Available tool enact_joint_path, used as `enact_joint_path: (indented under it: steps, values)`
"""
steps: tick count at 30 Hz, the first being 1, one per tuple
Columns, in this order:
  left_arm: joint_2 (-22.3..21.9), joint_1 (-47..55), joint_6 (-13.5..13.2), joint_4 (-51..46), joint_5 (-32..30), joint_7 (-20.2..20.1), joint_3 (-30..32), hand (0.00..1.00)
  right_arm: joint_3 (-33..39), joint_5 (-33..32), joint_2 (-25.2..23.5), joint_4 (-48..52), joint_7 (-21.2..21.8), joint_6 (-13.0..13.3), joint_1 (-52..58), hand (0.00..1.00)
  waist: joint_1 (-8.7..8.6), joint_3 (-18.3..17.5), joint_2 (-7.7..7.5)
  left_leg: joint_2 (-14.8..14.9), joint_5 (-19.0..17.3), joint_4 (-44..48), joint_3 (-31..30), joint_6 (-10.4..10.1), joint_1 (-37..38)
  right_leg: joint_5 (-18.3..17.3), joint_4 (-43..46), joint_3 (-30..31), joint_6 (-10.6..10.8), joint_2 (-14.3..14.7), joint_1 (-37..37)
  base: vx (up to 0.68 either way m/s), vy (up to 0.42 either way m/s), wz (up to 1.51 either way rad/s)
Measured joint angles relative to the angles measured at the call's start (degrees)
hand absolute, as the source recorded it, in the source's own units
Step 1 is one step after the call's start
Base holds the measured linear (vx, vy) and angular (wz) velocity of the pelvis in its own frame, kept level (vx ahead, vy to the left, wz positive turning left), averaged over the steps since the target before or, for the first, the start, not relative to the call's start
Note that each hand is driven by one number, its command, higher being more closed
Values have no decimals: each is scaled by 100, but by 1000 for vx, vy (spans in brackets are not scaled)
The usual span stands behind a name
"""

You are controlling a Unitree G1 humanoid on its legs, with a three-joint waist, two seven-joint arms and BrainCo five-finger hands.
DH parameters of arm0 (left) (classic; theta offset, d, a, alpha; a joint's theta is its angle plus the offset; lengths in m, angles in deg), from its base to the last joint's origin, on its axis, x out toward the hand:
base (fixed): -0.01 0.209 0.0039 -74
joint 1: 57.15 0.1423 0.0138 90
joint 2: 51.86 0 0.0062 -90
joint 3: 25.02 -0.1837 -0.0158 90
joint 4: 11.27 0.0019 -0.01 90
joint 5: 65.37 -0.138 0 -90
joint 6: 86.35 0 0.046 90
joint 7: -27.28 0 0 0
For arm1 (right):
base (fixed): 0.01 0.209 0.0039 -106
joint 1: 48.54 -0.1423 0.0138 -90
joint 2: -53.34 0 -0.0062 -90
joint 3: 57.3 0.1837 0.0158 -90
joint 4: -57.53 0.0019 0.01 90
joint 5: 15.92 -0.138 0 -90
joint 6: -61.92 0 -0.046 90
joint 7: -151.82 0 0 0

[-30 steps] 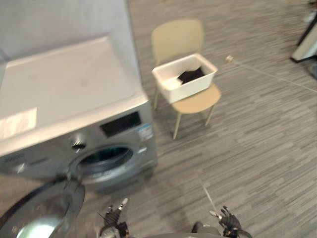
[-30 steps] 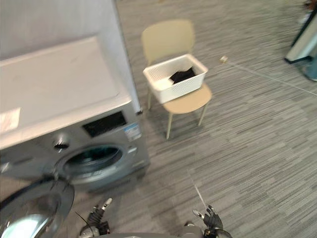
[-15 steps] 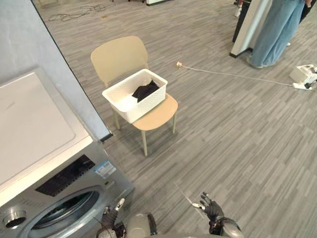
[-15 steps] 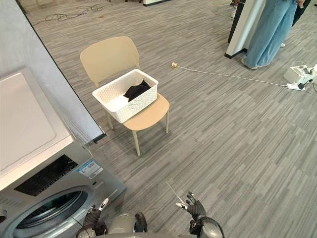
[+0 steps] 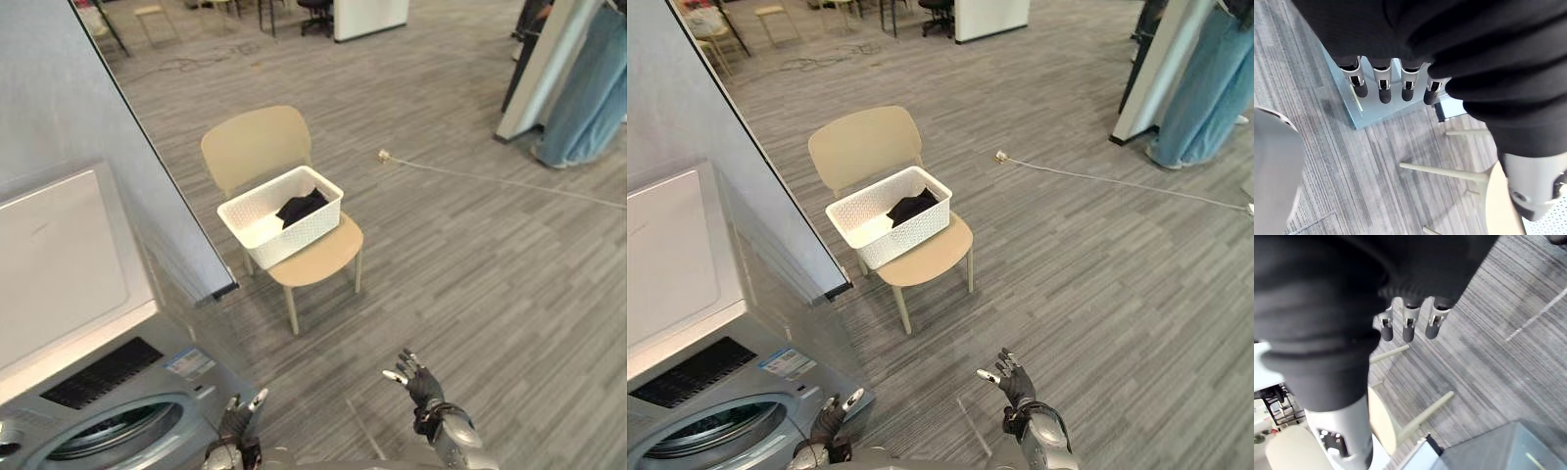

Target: Pick up the laundry basket with both hands and put the clothes into the washing machine.

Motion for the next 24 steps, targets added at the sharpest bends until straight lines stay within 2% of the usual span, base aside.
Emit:
enact_joint_path:
  steps: [1, 3, 4, 5, 6, 7, 8, 9, 11, 12, 14, 15, 16, 17, 19, 20, 21, 22, 23, 24]
  values:
    - [-59, 2, 26, 130, 38, 20, 92, 0, -2, -68, 30, 4, -9, -6, 0, 0, -4, -12, 165, 226, -30, 98, -144, -117, -22, -199, 221, -202, -117, 163, 28, 192, -596, 67]
    - [-453, 124, 21, 165, 200, 48, 142, 0, 109, -220, 320, 340, -126, -10, 3, 0, -3, -262, 700, 810, 197, 174, -640, -237, -241, -451, 324, -783, -449, 645, 121, 223, -508, 83]
    - [-546, 151, 5, 107, 289, 49, 184, 0, 300, -219, 376, 669, -161, 4, 3, 0, -38, -242, 767, 980, 504, 479, -629, -43, -465, -573, 272, -1110, -573, 719, 344, 167, -379, 101]
    - [-539, 151, 7, 69, 344, 44, 186, 0, 373, -210, 380, 792, -209, 8, 2, 0, -54, -232, 749, 1068, 638, 695, -431, 168, -587, -593, 191, -1267, -624, 727, 499, 131, -403, 131]
    - [-501, 224, 0, -89, 429, 27, 187, 0, 518, -154, 376, 1148, -387, 19, -2, 0, -57, -194, 691, 1269, 607, 1429, 277, 603, -804, -600, -154, -1647, -791, 766, 959, 108, -307, 108]
    - [-472, 308, 2, -177, 421, -8, 183, 0, 652, -104, 357, 1413, -496, 33, -3, 0, -62, -198, 664, 1281, 498, 1779, 791, 776, -898, -542, -453, -1875, -884, 786, 1258, 119, -273, 104]
    - [-451, 332, 5, -215, 415, -29, 180, 0, 760, -41, 342, 1600, -556, 46, -4, 0, -77, -213, 638, 1235, 452, 1884, 1131, 848, -921, -495, -639, -2015, -892, 795, 1409, 147, -135, 98]
    - [-425, 332, 17, -225, 318, -36, 185, 0, 1013, 86, 317, 1991, -717, 95, -9, 0, -95, -238, 583, 1027, 376, 1750, 1738, 961, -962, -382, -976, -2307, -895, 795, 1606, 120, -86, 96]
    - [-364, 326, 47, -228, 167, -38, 235, 0, 1406, 251, 286, 2385, -938, 202, -101, 0, -95, -279, 443, 727, 410, 1007, 2329, 929, -957, -244, -1272, -2673, -824, 768, 1652, 155, -47, 111]
    - [-362, 296, 85, -231, 126, -40, 316, 0, 1570, 313, 327, 2507, -1058, 207, -199, 0, -109, -289, 428, 697, 481, 829, 2379, 849, -957, -151, -1387, -2832, -825, 774, 1642, 210, -39, 93]
    - [-344, 150, 121, -239, 3, -36, 847, 0, 1762, 658, 352, 2543, -1393, 160, -654, 0, 61, -49, 252, 913, 661, 1665, 2747, 1075, -1320, 99, -1901, -2934, -828, 812, 1919, 155, -35, 42]
    - [-347, 91, 155, -243, -17, -23, 937, 0, 1798, 851, 411, 2563, -1577, 129, -916, 0, 74, 36, 179, 756, 623, 1450, 2747, 997, -1436, 110, -1976, -3021, -816, 736, 2049, 86, 4, 20]
    - [-378, 132, 176, -243, -20, -28, 905, 0, 1812, 942, 499, 2614, -1654, 118, -1031, 0, 79, -15, 253, 650, 722, 1088, 2763, 1075, -1393, 113, -1978, -3030, -810, 757, 2048, 104, 80, 28]
    - [-401, 186, 203, -223, -12, -36, 908, 0, 1827, 1100, 564, 2697, -1786, 119, -1245, 0, 72, -123, 283, 492, 514, 817, 2780, 1204, -1286, 120, -2078, -3024, -781, 766, 2087, 151, 111, 26]
    - [-434, 183, 222, -274, -7, -35, 974, 0, 1838, 1324, 626, 2760, -1893, 119, -1494, 0, 92, -53, 145, 304, 362, 742, 2724, 1312, -1227, 151, -2045, -3058, -724, 660, 2163, 147, 122, 28]
    - [-480, 179, 236, -276, -4, -46, 1092, 0, 1896, 1419, 637, 2759, -1895, 53, -1564, 0, 164, -92, 216, 295, 218, 690, 2655, 1240, -1116, 23, -1498, -3070, -523, 537, 2057, 140, 238, 16]
    - [-498, 193, 252, -264, -5, -60, 1078, 0, 1950, 1607, 660, 2760, -1892, -65, -1602, 0, 212, -83, 229, 275, 128, 625, 2636, 1215, -913, -124, -325, -2921, -326, 303, 1698, 116, 212, 14]
    - [-488, 218, 252, -266, -6, -63, 1076, 0, 1950, 1684, 665, 2764, -1886, -105, -1628, 0, 199, -86, 252, 257, 96, 585, 2624, 1229, -796, -122, 341, -2800, -322, 172, 1462, 176, 261, 17]
    - [-447, 232, 260, -263, -9, -81, 1073, 0, 1939, 1846, 664, 2807, -1878, -149, -1657, 0, 182, -49, 173, 202, 54, 573, 2611, 1247, -599, 69, 1587, -2507, -262, -87, 989, 135, 134, 24]
    - [-345, 235, 265, -271, -9, -105, 1068, 0, 1921, 1928, 664, 2877, -1878, -227, -1684, 0, 175, -38, 80, 141, 25, 575, 2581, 1281, -497, 201, 2385, -2300, -234, -234, 660, 196, 138, 38]
